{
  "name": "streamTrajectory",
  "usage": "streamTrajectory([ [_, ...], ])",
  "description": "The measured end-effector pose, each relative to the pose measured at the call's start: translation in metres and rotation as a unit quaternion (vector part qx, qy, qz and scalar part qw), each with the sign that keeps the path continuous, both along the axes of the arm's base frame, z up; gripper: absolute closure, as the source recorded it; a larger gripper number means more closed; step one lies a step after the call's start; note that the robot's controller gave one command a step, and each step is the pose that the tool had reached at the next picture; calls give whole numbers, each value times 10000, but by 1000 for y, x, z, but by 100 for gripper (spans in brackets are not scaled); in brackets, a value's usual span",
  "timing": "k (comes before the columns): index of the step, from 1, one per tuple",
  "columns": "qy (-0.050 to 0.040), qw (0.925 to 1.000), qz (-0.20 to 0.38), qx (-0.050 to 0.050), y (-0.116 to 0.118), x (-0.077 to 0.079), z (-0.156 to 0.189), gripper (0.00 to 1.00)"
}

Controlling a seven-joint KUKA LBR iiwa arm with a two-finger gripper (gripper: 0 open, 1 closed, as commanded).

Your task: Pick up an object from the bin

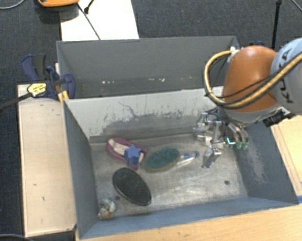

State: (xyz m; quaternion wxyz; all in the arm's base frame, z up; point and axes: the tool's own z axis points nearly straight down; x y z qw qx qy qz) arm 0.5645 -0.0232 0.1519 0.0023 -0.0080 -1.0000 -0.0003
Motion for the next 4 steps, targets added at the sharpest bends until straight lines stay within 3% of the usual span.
streamTrajectory([
  [1, -8, 9953, -969, -6, -6, 1, -66, 0],
  [2, -68, 9919, -1269, -3, 49, 20, -77, 0],
  [3, -48, 9647, -2632, -40, 85, 27, -77, 0],
  [4, -60, 9779, -2090, 16, 137, 22, -10, 0],
])
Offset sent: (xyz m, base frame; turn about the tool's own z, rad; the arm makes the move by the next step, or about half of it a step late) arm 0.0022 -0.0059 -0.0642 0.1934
